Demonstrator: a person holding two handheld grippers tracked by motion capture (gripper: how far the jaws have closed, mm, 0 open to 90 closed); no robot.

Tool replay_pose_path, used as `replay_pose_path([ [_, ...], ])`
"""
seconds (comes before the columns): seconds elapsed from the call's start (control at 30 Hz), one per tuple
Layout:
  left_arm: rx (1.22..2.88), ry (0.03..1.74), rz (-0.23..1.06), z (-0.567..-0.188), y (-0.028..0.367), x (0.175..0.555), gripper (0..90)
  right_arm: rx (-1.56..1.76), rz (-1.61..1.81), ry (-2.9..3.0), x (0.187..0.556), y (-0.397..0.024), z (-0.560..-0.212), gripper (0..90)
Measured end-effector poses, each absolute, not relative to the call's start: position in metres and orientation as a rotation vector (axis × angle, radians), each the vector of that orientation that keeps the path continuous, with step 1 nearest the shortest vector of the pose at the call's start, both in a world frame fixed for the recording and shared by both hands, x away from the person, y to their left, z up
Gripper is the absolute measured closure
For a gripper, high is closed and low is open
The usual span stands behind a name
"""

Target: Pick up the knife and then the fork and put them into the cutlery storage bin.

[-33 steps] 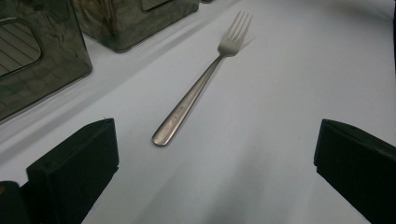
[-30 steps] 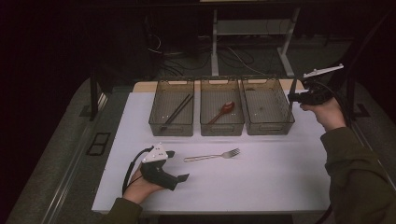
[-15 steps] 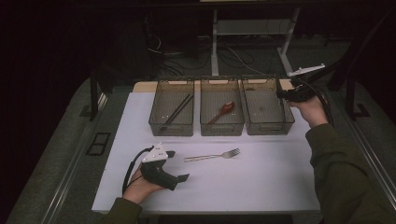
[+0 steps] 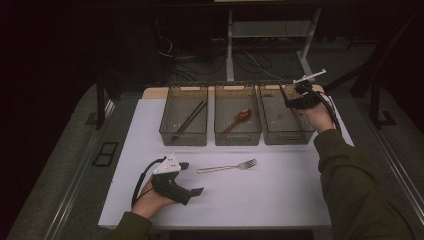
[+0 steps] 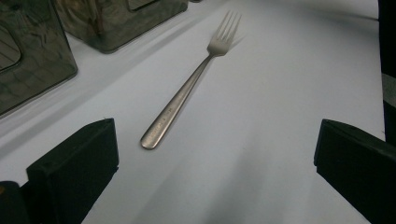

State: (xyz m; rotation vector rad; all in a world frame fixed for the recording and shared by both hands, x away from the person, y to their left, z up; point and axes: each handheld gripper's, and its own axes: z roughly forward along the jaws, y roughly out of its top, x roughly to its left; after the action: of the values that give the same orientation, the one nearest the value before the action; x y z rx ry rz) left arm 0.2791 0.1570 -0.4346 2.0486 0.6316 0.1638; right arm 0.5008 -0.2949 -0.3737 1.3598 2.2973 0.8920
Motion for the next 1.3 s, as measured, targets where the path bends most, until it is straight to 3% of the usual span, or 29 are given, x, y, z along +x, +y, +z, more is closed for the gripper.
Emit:
replay_pose_path([
  [0.2, 2.048, 0.627, 0.160, -0.435, 0.156, 0.279, 0.0, 1.380, 0.851, 2.299, 0.508, -0.288, -0.383, 85.4],
  [0.6, 2.054, 0.622, 0.162, -0.435, 0.156, 0.279, 0.0, 1.383, 1.015, 2.262, 0.492, -0.295, -0.372, 56.5],
  [0.87, 2.054, 0.620, 0.159, -0.435, 0.156, 0.279, 0.0, 1.300, 1.197, 2.231, 0.453, -0.301, -0.356, 39.6],
  [1.3, 2.062, 0.619, 0.155, -0.435, 0.155, 0.278, 0.0, 1.136, 1.288, 2.235, 0.380, -0.301, -0.358, 26.8],
])
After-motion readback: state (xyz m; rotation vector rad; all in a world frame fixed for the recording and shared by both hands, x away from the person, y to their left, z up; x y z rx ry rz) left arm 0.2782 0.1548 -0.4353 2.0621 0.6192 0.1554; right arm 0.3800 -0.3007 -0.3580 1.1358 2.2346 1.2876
